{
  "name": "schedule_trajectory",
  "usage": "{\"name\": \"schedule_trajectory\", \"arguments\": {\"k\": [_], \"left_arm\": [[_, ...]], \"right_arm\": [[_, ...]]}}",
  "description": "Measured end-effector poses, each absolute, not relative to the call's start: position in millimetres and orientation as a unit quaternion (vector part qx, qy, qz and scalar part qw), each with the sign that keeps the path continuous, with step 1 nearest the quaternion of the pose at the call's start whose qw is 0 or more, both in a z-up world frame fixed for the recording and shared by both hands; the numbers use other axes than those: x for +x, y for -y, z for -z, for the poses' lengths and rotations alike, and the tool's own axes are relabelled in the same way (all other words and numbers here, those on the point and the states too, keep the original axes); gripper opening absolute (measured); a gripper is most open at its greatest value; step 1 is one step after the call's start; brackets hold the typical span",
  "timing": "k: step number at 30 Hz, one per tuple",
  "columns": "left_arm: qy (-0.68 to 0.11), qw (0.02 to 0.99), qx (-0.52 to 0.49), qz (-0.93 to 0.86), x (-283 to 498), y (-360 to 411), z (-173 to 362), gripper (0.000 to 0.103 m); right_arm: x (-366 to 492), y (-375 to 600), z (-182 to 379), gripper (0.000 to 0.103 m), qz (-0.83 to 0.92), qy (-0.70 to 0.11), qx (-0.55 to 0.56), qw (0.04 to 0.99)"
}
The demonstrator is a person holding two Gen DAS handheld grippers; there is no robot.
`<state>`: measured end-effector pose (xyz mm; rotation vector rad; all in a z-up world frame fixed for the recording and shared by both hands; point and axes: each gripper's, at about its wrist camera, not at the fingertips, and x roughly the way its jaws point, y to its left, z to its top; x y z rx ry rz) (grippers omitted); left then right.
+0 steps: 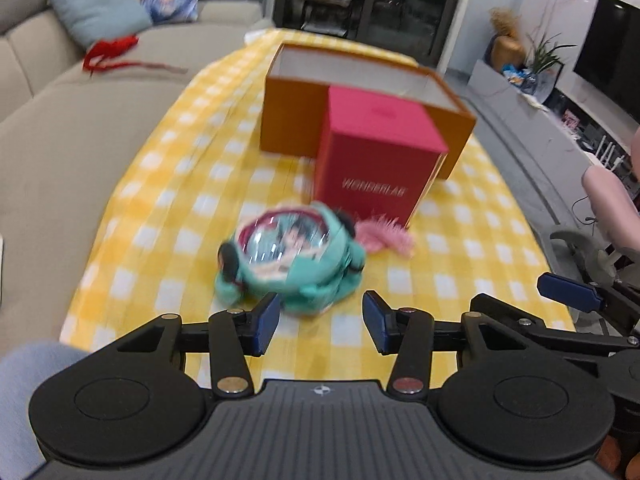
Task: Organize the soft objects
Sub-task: 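Move both open tools back toward the teal plush and pink pouch, then grasp the teal plush with the clear dome using the left tool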
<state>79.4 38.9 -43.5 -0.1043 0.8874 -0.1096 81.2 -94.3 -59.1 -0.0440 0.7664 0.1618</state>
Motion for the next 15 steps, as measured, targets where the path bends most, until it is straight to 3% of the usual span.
{"name": "schedule_trajectory", "arguments": {"k": [15], "left_arm": [[-0.441,0.889,-0.116,0.027,101,-63,60,0.056]], "right_arm": [[106,73,74,0.059,-0.102,-0.402,-0.027,0.91]]}}
